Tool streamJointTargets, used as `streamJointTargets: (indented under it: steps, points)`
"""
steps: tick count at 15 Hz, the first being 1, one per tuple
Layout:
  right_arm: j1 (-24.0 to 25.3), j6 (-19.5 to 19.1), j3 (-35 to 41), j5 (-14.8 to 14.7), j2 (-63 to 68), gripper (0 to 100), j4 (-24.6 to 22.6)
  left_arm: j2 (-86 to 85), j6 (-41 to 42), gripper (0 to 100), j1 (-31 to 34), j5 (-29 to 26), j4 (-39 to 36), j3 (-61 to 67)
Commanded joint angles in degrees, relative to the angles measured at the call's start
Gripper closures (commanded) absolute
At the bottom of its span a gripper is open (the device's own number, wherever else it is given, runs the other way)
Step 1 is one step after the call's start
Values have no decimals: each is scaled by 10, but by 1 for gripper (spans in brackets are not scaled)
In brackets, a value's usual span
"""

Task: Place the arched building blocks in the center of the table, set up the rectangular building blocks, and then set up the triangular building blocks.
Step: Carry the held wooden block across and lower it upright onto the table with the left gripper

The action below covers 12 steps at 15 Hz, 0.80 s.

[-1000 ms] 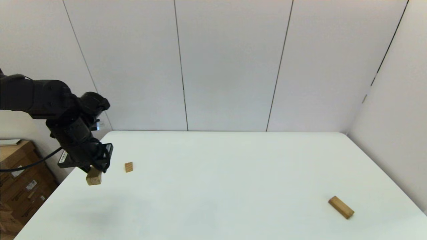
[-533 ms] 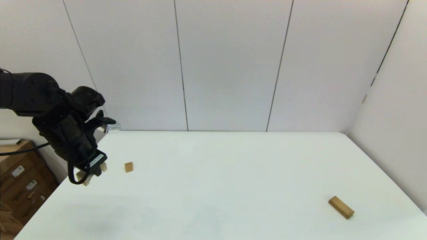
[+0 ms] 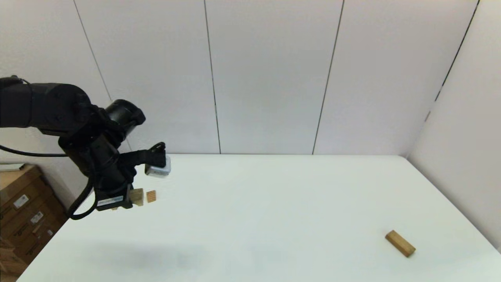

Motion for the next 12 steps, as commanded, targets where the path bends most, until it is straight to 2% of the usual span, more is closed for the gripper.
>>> streamJointTargets:
  steps: [1, 6, 12]
  points:
    - [0, -1, 1, 0, 0, 0, 0, 28, 24, 100, -76, -3, 3, -27]
    - [0, -1, 1, 0, 0, 0, 0, 79, -14, 100, -147, -66, 5, -79]
    - [0, -1, 1, 0, 0, 0, 0, 164, -64, 100, -241, -82, 28, -188]
